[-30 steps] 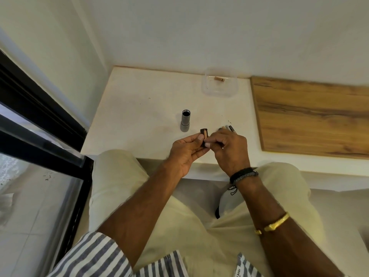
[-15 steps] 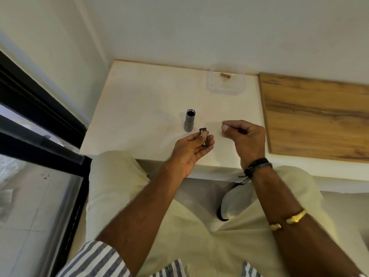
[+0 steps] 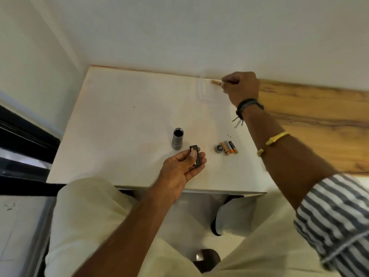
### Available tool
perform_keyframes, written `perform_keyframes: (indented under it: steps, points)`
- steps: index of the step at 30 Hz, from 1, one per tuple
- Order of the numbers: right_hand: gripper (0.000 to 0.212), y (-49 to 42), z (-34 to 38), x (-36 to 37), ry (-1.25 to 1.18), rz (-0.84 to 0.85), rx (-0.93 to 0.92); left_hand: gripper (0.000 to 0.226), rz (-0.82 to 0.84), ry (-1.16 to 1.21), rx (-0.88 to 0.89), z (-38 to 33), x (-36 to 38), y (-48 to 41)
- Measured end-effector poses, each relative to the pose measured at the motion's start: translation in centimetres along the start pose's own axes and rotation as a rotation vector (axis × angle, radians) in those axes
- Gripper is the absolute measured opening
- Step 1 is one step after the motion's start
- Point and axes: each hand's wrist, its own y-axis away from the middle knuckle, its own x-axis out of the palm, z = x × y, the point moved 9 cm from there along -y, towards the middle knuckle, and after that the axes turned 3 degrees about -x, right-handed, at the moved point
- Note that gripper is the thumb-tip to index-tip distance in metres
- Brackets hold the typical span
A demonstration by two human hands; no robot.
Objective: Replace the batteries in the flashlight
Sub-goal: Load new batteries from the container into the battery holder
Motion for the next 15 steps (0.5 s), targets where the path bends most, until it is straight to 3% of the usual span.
perform_keyframes:
  steps: [3,9,15]
  points:
    - [0.019,-3.5,-0.3,1.9,0.249,0.074,-0.031,0.033,0.012,0.009,-0.019,0.1,0.0,-0.1]
    - [0.026,-6.8,-2.2,5.7,0.509,0.2,0.0,0.034,0.049,0.036,-0.046,0.5,0.5,-0.7]
    - [0.026,-6.4,-1.9,7.0,0.727,0.196,-0.095,0.034,0.08,0.076,-0.055,0.3,0.8,-0.6]
